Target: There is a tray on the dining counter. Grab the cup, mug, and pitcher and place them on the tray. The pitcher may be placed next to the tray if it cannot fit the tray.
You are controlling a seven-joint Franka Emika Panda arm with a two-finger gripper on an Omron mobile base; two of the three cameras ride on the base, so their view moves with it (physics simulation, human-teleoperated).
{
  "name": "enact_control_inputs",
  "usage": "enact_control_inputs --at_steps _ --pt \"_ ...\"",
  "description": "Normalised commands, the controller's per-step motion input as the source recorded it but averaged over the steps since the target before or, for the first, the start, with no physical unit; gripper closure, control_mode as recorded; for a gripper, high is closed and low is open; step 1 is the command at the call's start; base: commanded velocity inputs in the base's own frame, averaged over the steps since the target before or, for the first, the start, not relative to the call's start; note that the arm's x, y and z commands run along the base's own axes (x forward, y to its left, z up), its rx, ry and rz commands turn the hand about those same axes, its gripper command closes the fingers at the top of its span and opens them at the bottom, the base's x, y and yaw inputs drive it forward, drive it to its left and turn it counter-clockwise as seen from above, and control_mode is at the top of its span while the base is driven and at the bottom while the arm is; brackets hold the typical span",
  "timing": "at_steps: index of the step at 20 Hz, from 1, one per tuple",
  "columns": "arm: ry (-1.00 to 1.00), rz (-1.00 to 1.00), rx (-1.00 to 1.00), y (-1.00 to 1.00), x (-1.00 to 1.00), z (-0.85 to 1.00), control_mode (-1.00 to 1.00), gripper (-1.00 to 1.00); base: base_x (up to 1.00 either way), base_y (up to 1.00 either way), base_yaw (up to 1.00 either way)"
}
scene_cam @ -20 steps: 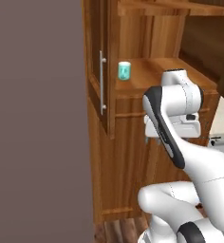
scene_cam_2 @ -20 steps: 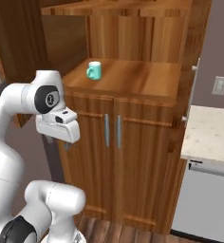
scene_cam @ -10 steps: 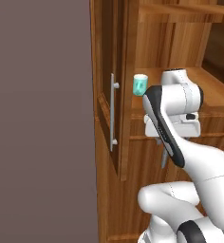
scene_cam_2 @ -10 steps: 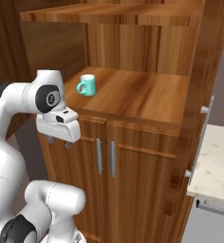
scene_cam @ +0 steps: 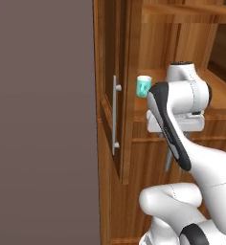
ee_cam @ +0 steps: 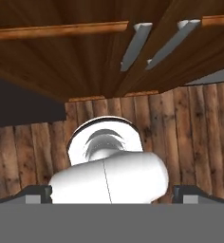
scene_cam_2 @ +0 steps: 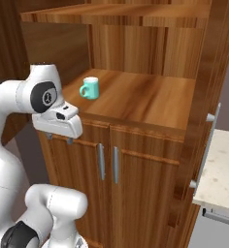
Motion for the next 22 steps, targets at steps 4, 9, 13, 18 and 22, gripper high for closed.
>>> enact_control_inputs --at_steps 4,9,13,18,22 --pt "-0.33 0.15 0.00 0.05 0.12 0.52 -1.00 -1.00 0.00 0.00 0.00" --pt "-0.20 0.10 0.01 0.11 0.27 0.29 -1.00 -1.00 0.00 0.00 0.00" --pt "-0.05 0.01 0.00 0.24 0.60 0.17 -1.00 -1.00 0.00 0.00 0.00" --pt "0.00 0.00 0.00 0.07 0.73 0.18 -1.00 -1.00 0.00 0.00 0.00" --pt "0.00 0.00 0.00 0.00 0.61 0.13 -1.00 -1.00 0.00 0.00 0.00"
